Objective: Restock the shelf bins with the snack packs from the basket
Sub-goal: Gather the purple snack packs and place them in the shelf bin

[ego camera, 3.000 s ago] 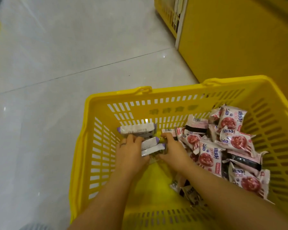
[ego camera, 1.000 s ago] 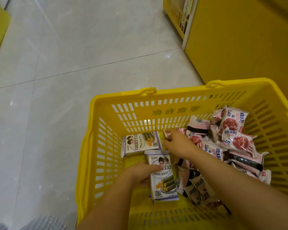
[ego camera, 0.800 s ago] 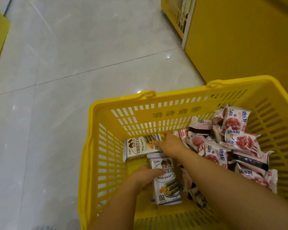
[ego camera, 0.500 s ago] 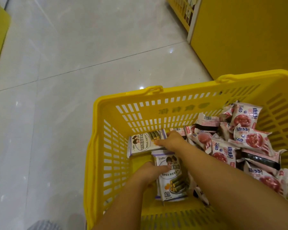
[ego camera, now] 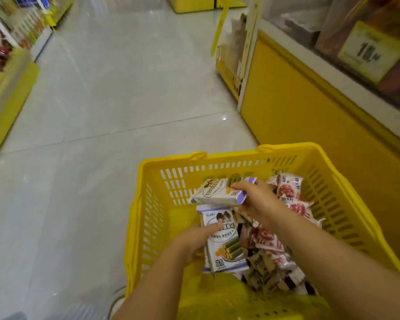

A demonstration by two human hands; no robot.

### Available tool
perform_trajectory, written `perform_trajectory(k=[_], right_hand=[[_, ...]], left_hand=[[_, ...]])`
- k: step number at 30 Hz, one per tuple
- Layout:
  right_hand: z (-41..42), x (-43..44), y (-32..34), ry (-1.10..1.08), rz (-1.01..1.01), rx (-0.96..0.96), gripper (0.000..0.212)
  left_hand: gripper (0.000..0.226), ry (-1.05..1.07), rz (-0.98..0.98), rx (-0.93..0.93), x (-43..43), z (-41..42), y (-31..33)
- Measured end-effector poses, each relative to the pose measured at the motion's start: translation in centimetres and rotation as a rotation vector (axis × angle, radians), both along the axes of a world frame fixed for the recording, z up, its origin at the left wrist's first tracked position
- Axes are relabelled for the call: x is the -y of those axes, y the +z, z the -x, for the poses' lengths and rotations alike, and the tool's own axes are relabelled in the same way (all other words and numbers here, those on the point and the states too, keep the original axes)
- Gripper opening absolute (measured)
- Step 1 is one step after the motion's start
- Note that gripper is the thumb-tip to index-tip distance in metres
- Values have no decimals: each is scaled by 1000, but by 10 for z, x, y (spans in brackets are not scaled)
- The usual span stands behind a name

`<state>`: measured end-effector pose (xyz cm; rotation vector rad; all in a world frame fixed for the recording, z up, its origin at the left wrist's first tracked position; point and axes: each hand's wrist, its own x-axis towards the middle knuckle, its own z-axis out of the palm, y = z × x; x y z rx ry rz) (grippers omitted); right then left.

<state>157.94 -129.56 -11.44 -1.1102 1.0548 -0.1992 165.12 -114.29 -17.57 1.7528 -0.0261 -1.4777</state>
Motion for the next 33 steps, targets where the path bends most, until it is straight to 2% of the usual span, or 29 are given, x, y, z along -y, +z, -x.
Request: perform_trajectory(k=[2,6,8,11,13,14,17,18,21,23,24,25,27,29,31,33], right_hand=[[16,-4,29,-14,67,62,9],[49,-14,91,60,215,76,20],[65,-20,123,119,339,45,35],[89,-28,173,230,474,66,69],[106,-32,207,305,557,80,79],[115,-34,223,338,597,99,75],[141,-42,271,398,727,244,38],[151,-45,287,414,772,284,34],[176,-48,328,388,889,308,59],[191,-48,354,282,974,237,103],[199,-51,368,240,1021,207,114],[207,-52,382,216,1082,191,108],[224,-51,411,174,1181,173,70],[242,-52,439,112,1248,143,47],[261,-52,467,43,1328,84,45],[279,-56,495,-38,1456,21,45]], left_hand=[[45,61,86,1,2,5,28],[59,199,310,15,8,17,89],[65,263,436,31,13,25,122],[71,257,607,63,19,42,174],[75,223,656,133,18,56,207],[77,214,680,174,18,64,223],[88,183,781,263,17,83,260],[94,163,802,288,18,90,271],[95,109,889,283,21,109,303],[98,104,924,279,25,121,326],[98,98,943,287,27,126,338],[97,90,967,301,29,132,351],[95,89,1009,334,33,143,377],[90,75,1043,349,37,153,399],[88,93,1080,373,43,162,419],[96,148,1103,439,53,169,436]])
